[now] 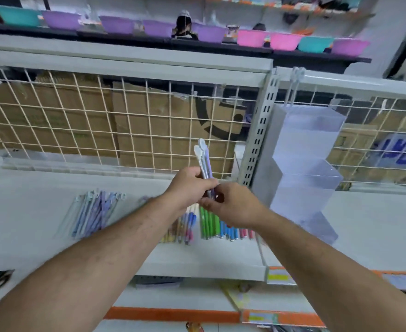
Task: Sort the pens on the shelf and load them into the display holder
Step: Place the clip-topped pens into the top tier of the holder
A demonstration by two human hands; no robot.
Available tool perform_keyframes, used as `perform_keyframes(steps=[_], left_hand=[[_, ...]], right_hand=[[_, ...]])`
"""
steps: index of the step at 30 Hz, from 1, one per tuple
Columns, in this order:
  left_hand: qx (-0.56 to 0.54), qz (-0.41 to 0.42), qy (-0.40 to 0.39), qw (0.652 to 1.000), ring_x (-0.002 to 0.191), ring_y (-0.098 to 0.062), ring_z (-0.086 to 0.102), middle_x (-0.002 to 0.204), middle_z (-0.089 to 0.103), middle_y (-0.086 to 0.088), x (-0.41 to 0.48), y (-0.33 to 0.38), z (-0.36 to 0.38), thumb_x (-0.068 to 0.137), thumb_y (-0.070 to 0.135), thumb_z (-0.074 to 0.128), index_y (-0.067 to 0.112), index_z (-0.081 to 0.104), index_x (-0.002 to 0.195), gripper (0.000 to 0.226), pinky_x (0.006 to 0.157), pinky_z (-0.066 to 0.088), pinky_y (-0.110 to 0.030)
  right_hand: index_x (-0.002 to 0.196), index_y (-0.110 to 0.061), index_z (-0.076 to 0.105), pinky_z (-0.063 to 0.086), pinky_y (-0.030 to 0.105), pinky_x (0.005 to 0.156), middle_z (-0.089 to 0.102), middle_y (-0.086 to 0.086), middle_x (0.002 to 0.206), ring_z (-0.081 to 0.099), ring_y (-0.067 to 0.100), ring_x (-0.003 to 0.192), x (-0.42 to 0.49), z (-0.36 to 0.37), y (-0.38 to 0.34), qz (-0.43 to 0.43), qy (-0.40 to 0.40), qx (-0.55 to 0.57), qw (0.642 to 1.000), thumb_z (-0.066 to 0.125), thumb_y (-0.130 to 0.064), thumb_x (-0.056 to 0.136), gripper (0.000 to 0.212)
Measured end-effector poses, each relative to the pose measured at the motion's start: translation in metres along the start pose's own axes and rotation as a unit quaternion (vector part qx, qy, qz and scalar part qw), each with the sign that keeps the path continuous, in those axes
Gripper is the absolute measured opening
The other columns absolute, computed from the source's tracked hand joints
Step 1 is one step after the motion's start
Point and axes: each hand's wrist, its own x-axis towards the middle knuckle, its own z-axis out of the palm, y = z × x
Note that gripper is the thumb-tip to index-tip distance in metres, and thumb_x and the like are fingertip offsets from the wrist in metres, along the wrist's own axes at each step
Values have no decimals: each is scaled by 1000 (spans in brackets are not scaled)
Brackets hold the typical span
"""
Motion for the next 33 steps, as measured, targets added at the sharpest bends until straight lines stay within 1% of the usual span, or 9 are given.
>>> perform_keyframes(steps=[6,10,14,17,20,25,28,30,33], left_hand=[[-13,24,44,999,73,-23,72,72,73,-2,1,37,93,85,23,71,15,71,83,9,77,62,-48],[-20,35,52,998,67,-23,66,71,70,-3,0,60,131,89,28,69,13,69,81,17,79,60,-52],[-39,30,24,999,65,-23,61,75,67,-9,1,78,155,98,24,60,5,67,94,22,72,58,-46],[-63,38,4,997,63,-19,58,80,65,-9,2,85,164,100,21,57,3,65,102,20,63,52,-37],[-67,35,10,997,56,-14,57,73,64,-5,4,88,165,99,18,57,3,64,100,17,58,51,-33],[-44,45,14,998,53,-13,56,68,63,-1,10,94,168,102,17,52,10,63,91,17,49,45,-27],[-25,61,6,998,49,-13,59,66,60,-4,17,102,170,102,15,50,9,59,87,19,45,44,-24],[-3,69,2,998,49,-15,57,65,57,-5,23,109,172,102,14,49,6,57,87,18,44,44,-24],[74,104,9,992,49,-11,56,64,59,2,31,114,178,99,10,51,12,60,87,16,44,43,-21]], right_hand=[[82,-20,55,45,30,54,58,0,70,61,23,70,-18,-66,54,-28,47,-67,996,57,-36,100,24],[89,-9,61,58,43,64,69,13,86,67,33,78,-30,-102,77,-20,25,-66,997,48,-16,98,18],[87,-7,61,51,32,43,70,16,79,65,28,54,-35,-125,97,2,11,55,998,42,-16,101,26],[83,-7,60,43,24,38,68,13,67,58,19,40,-34,-136,108,6,17,119,993,41,-20,104,31],[86,-3,63,46,25,40,72,13,65,65,23,46,-31,-141,115,-5,-4,138,990,42,-23,104,34],[78,-14,70,46,20,45,75,5,76,73,16,61,-20,-160,121,-34,8,92,995,51,-28,100,33],[84,-5,71,55,35,61,75,13,86,71,27,74,-15,-172,122,-33,7,52,998,43,-31,102,42],[82,-7,69,50,36,63,72,9,80,64,27,72,-11,-178,121,-27,67,38,997,43,-38,99,45],[87,-21,69,43,26,59,68,-8,79,62,12,74,-1,-186,118,-34,201,76,976,57,-47,92,29]])
